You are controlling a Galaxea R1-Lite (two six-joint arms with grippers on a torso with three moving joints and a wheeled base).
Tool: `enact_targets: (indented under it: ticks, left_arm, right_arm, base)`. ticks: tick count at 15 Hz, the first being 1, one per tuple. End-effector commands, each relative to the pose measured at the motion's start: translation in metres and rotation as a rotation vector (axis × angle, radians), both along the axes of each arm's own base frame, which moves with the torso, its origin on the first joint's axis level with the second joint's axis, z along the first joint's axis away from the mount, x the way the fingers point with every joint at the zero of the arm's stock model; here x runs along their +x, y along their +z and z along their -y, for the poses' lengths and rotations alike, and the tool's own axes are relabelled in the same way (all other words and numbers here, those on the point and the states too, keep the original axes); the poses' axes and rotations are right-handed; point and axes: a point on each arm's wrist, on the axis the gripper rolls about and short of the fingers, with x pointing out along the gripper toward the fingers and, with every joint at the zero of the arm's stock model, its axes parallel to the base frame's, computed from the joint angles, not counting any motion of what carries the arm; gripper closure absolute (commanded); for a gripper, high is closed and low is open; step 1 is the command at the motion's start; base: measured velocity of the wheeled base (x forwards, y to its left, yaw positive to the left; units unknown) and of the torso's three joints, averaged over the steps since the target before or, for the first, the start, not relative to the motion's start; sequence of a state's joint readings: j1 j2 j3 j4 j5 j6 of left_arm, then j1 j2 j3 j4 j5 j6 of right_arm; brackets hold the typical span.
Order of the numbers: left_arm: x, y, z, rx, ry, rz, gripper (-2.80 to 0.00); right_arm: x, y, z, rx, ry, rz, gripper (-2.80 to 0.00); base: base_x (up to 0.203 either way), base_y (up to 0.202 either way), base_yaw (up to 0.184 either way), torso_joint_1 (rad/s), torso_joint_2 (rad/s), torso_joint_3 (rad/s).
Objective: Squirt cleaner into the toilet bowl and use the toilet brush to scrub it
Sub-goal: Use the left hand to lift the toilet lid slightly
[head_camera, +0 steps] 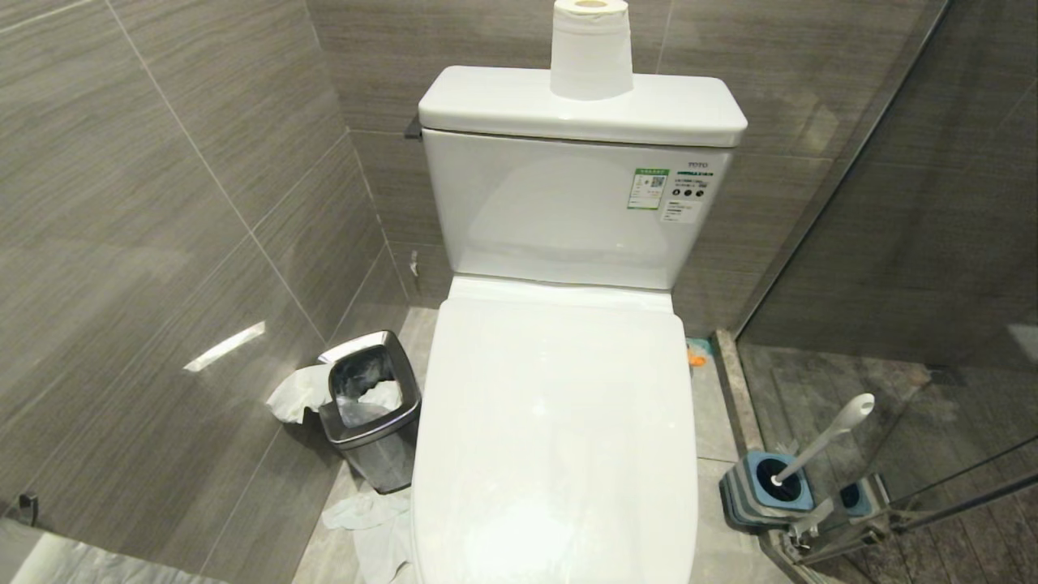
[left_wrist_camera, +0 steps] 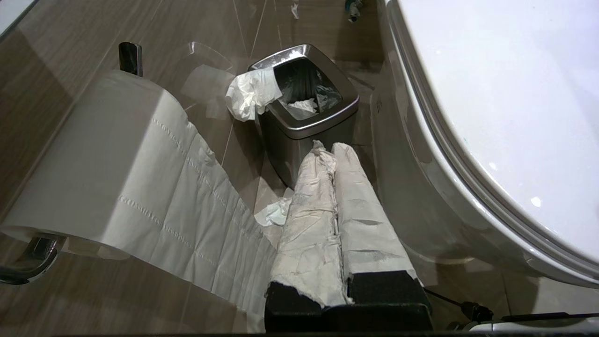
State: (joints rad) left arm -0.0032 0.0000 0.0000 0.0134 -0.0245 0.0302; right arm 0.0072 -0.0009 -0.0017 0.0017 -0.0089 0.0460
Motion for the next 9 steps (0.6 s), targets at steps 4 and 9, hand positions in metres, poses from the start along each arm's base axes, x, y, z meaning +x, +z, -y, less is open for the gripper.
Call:
enact_targets:
  ticks: [4,9]
  left_arm:
    - [0.0001,0.0000,-0.0001,0.007,0.006,-0.002,0.00]
    - [0.0001,-0.0001,0.0008,0.157,-0.032,0.004,0.00]
  right_arm:
    - [0.0001,0.0000,0.0000,0.000,0.000,-0.001,0.00]
    - [0.0001,0.0000,0.0000,0.000,0.000,-0.001,0.00]
  base:
    - [0.000,0.000,0.000,0.000,0.00,0.000]
    - [0.000,0.000,0.000,0.000,0.00,0.000]
